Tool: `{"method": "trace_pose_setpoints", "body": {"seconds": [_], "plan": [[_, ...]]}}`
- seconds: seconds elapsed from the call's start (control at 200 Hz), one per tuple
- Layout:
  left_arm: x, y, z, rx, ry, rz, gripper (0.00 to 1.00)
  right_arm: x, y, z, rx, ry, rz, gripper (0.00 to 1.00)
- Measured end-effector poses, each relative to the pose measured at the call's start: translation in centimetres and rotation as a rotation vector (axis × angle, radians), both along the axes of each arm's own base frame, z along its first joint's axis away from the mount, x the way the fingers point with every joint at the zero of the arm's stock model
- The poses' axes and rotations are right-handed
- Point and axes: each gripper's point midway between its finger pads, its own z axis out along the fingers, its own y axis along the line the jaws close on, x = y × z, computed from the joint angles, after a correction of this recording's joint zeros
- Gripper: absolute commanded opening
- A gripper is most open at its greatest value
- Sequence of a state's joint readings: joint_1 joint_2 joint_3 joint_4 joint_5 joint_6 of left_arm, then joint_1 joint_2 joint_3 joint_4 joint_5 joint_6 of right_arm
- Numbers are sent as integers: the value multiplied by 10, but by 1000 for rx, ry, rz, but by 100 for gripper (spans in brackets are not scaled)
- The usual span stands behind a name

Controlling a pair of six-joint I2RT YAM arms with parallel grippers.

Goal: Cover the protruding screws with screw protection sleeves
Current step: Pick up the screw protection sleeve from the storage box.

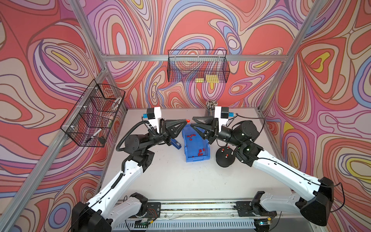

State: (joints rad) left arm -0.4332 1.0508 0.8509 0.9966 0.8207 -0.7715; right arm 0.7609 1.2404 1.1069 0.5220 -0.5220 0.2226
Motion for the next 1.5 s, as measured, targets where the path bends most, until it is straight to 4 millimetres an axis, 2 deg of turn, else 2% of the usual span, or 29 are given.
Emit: {"method": "trace_pose_setpoints", "body": {"seconds": [0.265, 0.541, 1.397, 1.497], "plan": [[6, -3, -3, -9, 17, -15, 0, -2, 1, 5, 12, -10, 14, 32], [7, -4, -4, -13, 26, -22, 0, -1, 5, 1, 2, 2, 33, 26], [9, -5, -6, -19, 39, -39, 0, -3, 6, 8, 13, -8, 50, 21], [9, -5, -6, -20, 36, -41, 0, -3, 6, 10, 19, -14, 50, 17]]}}
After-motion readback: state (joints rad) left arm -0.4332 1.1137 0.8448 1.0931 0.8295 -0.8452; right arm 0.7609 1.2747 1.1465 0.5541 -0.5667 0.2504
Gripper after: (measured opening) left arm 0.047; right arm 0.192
